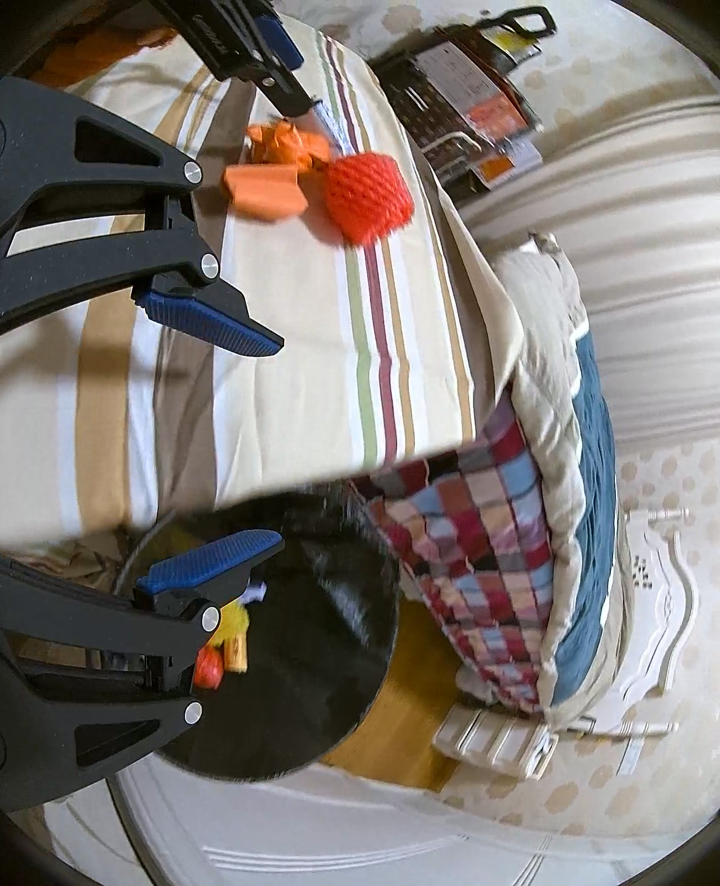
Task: Collect trash
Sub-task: 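Move both tools back toward the remaining trash on the bed, then grasp the white tube with the left tool, then grasp the red foam net with the right tool while the left holds the white tube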
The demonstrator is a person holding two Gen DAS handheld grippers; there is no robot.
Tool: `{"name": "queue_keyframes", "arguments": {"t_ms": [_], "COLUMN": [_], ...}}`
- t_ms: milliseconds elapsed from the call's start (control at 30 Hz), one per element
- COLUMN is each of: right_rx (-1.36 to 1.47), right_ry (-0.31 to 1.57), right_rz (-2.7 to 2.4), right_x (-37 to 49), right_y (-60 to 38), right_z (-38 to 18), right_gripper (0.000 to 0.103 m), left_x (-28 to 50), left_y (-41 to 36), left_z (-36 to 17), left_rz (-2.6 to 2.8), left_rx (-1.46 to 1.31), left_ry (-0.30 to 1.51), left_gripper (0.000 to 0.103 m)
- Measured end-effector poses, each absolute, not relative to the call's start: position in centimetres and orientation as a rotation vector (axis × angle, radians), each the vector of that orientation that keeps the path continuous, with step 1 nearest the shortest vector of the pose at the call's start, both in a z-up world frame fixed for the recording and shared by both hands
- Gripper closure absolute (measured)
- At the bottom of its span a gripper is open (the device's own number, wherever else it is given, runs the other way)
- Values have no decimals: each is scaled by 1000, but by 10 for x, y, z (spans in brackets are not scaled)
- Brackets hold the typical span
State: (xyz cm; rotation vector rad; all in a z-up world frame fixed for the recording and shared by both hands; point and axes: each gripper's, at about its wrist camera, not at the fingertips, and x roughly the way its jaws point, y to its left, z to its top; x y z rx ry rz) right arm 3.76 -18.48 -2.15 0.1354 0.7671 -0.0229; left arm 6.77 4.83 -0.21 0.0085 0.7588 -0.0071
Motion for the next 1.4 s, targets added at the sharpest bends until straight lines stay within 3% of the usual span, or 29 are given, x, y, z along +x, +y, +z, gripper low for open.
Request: {"name": "queue_keyframes", "arguments": {"t_ms": [467,533,600,767,1100,1167,1400], "right_rx": [84,82,80,76,70,68,38], "right_ry": [794,796,799,801,791,785,785], "right_rz": [62,66,70,76,98,110,166], "right_x": [64,66,69,71,76,78,91], "right_y": [-136,-134,-132,-128,-117,-112,-86], "right_z": [-25,-26,-26,-27,-21,-17,-8], "right_gripper": [40,40,39,39,39,34,33], "left_x": [96,97,99,99,87,85,80], "left_y": [69,66,65,63,77,83,107], "left_z": [-15,-16,-17,-17,2,6,14], "left_rz": [-76,-98,-123,-145,-128,-116,-54], "left_rx": [-9,1,-1,-2,-52,-65,-76], "left_ry": [816,818,826,820,760,748,713], "left_gripper": [59,65,78,91,92,92,92]}}
